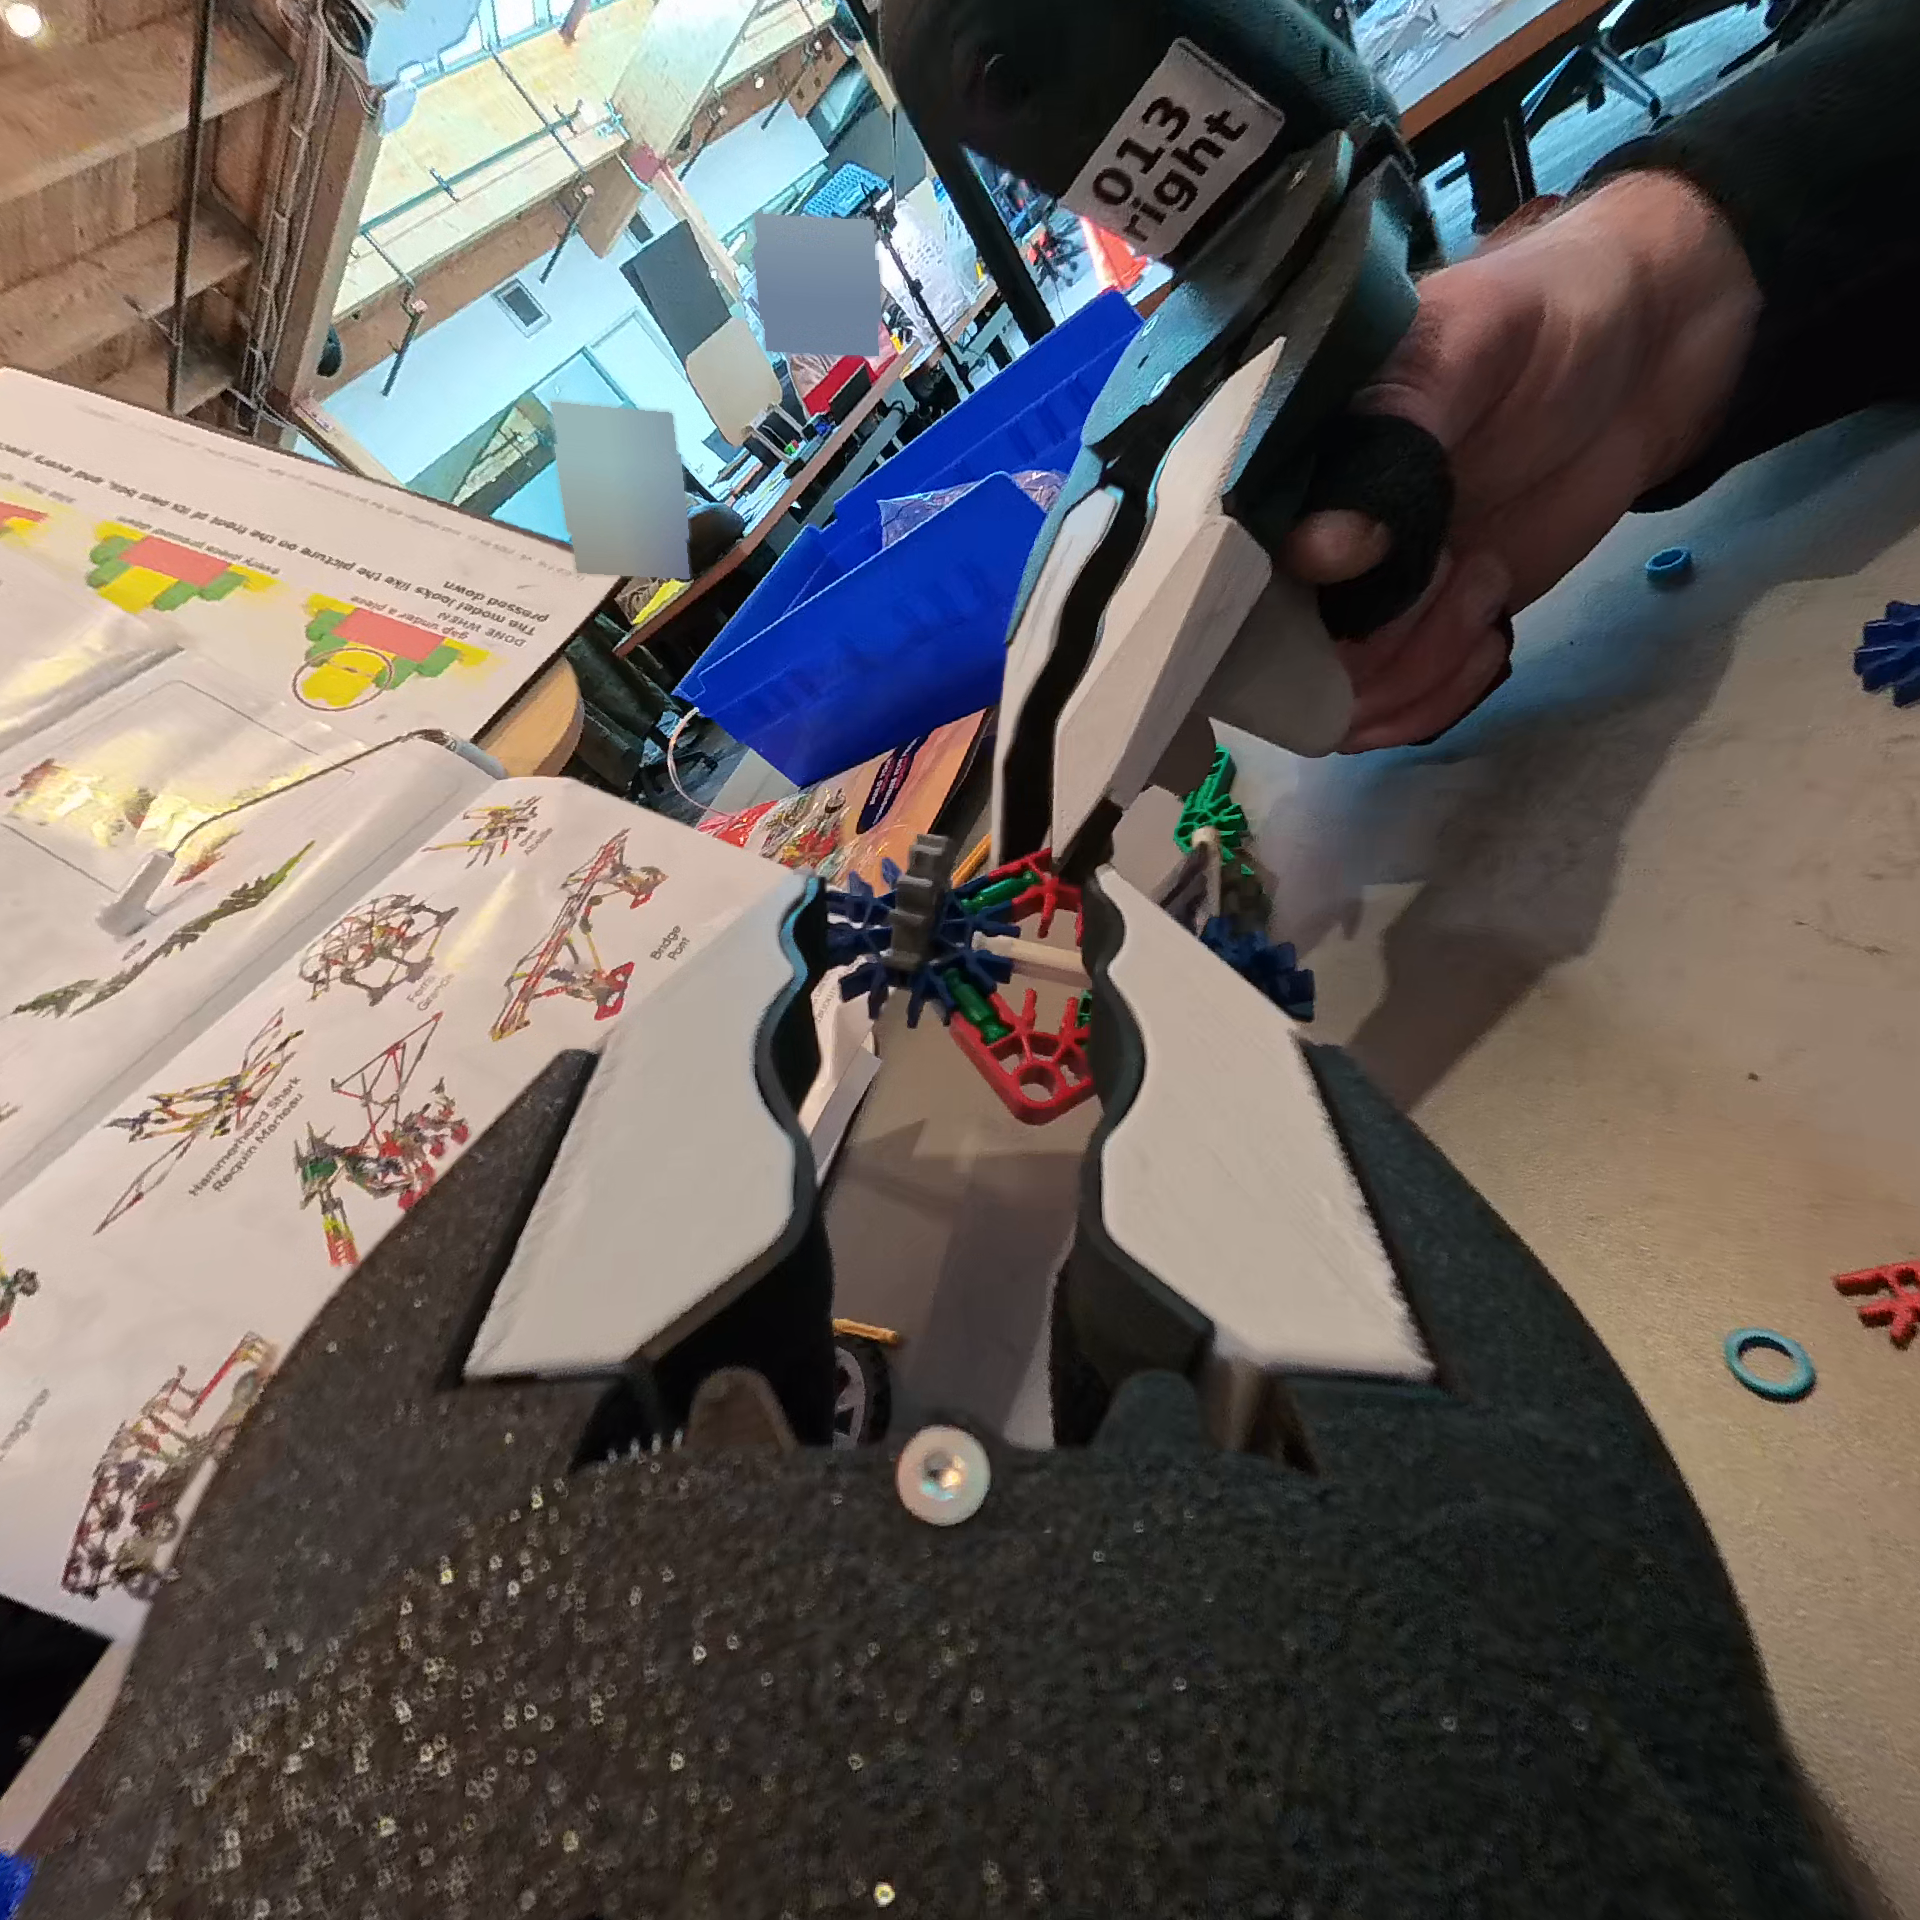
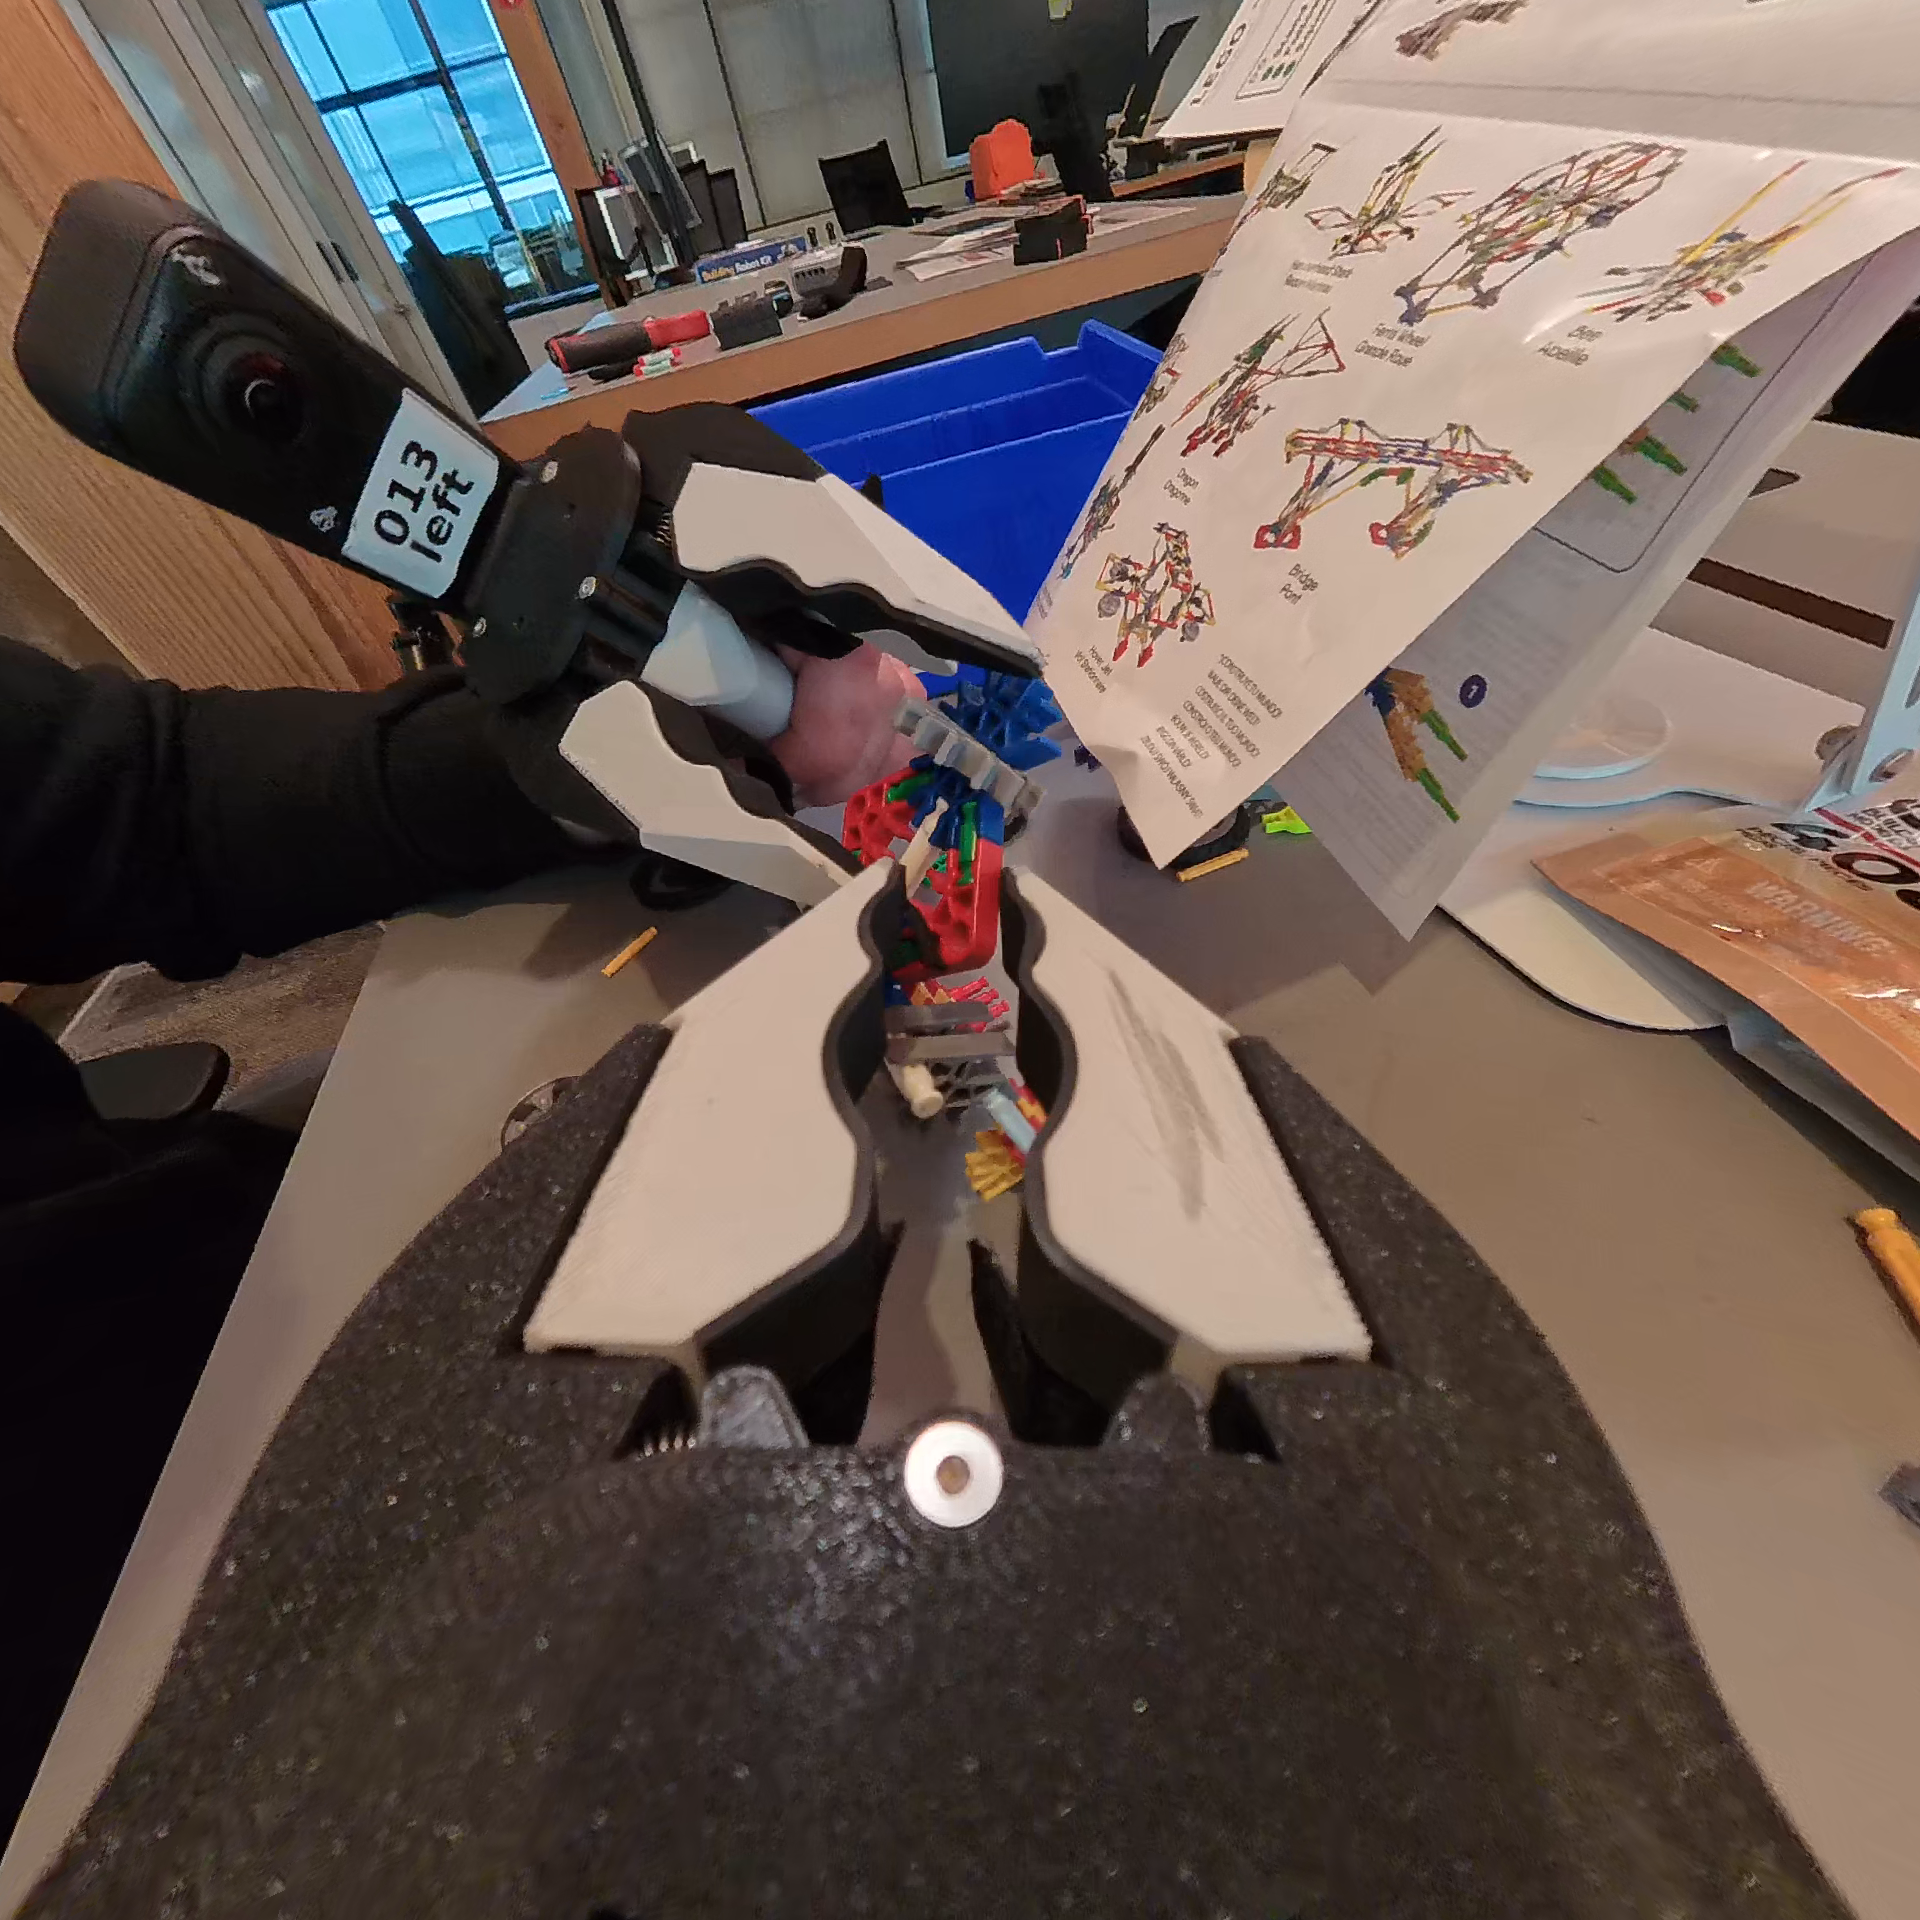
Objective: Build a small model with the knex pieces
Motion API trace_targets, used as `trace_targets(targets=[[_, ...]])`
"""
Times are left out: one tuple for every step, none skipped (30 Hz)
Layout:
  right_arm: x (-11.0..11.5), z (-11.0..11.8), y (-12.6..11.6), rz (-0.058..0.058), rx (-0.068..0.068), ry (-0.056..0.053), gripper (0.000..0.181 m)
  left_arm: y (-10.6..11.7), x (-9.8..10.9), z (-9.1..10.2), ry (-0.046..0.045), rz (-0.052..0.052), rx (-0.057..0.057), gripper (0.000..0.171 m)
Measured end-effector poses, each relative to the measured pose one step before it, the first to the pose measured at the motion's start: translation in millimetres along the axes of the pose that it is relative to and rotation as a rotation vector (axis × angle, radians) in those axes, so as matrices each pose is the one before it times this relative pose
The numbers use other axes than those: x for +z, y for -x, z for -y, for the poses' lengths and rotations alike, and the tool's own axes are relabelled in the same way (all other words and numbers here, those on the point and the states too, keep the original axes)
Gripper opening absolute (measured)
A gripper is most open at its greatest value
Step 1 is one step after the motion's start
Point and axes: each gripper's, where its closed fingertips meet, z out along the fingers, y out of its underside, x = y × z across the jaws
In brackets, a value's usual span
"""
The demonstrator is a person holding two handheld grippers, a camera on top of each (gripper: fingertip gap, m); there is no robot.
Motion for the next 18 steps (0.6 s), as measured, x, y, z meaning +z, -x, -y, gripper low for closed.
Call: trace_targets(targets=[[0.05, -0.03, 0.3, 0.0011, -0.003, 0.0006, 0.016, -0.24, 0.13, -0.25, -0.00176, -0.0045, -0.0088, 0.045], [-0.02, 0.0, 0.06, -0.0004, -0.0013, -0.0004, 0.015, 0.02, 0.18, -0.31, -0.00225, -0.0031, -0.0082, 0.045], [-0.02, -0.03, 0.0, -0.0009, -0.0023, 0.0006, 0.014, -0.06, 0.13, -0.24, -0.00188, -0.0034, -0.0067, 0.045], [0.04, -0.1, 0.14, -0.0008, -0.0034, 0.001, 0.014, -0.08, -0.08, -0.23, -0.00193, -0.0032, -0.0042, 0.044], [0.06, -0.08, 0.31, -0.0004, -0.003, 0.0016, 0.013, -0.21, -0.13, -0.04, -0.00172, -0.004, -0.0049, 0.044], [-0.05, -0.01, 0.3, -0.0001, -0.0029, 0.0017, 0.014, -0.19, -0.17, -0.02, -0.0014, -0.0038, -0.0039, 0.044], [-0.01, -0.07, 0.26, -0.0001, -0.0034, 0.0015, 0.013, -0.17, -0.09, 0.04, -0.00133, -0.0022, -0.0003, 0.044], [0.07, -0.04, 0.36, -0.0001, -0.0028, 0.0014, 0.013, -0.29, -0.22, 0.1, -0.00105, -0.0022, 0.0003, 0.044], [0.12, 0.01, 0.16, -0.0003, -0.0022, 0.0013, 0.013, -0.14, -0.18, -0.07, -0.00017, -0.0031, -0.0021, 0.044], [0.12, -0.11, 0.08, -0.0005, -0.0015, 0.0007, 0.013, -0.07, 0.01, -0.3, 0.0004, -0.004, -0.006, 0.044], [0.07, 0.0, 0.04, 0.0, -0.0004, 0.0001, 0.013, 0.02, -0.09, -0.27, -0.0008, -0.0027, -0.0045, 0.044], [0.01, 0.01, 0.01, 0.0, 0.0002, -0.0001, 0.012, 0.04, -0.05, -0.13, -0.00145, -0.0019, -0.0048, 0.044], [0.08, -0.07, -0.14, -0.0004, 0.0002, 0.0, 0.013, 0.05, 0.09, -0.26, -0.00062, -0.002, -0.0056, 0.044], [-0.05, 0.0, -0.06, -0.0008, -0.0004, -0.0002, 0.012, 0.25, 0.01, -0.3, -0.00079, -0.0013, -0.0054, 0.044], [0.04, 0.06, -0.07, -0.0005, -0.001, 0.0003, 0.012, -0.03, 0.04, -0.23, -0.00127, -0.0029, -0.0063, 0.044], [0.0, -0.05, 0.08, -0.0001, -0.0007, 0.0002, 0.012, 0.08, -0.06, -0.26, -0.00117, -0.0026, -0.0051, 0.044], [0.07, -0.01, -0.07, -0.0006, -0.0008, 0.0001, 0.011, 0.03, -0.16, -0.52, 0.00032, -0.0022, -0.0029, 0.043], [0.09, -0.1, -0.1, -0.001, -0.0001, 0.0001, 0.011, -0.05, -0.39, -0.39, -0.00077, -0.0038, -0.0028, 0.043]])
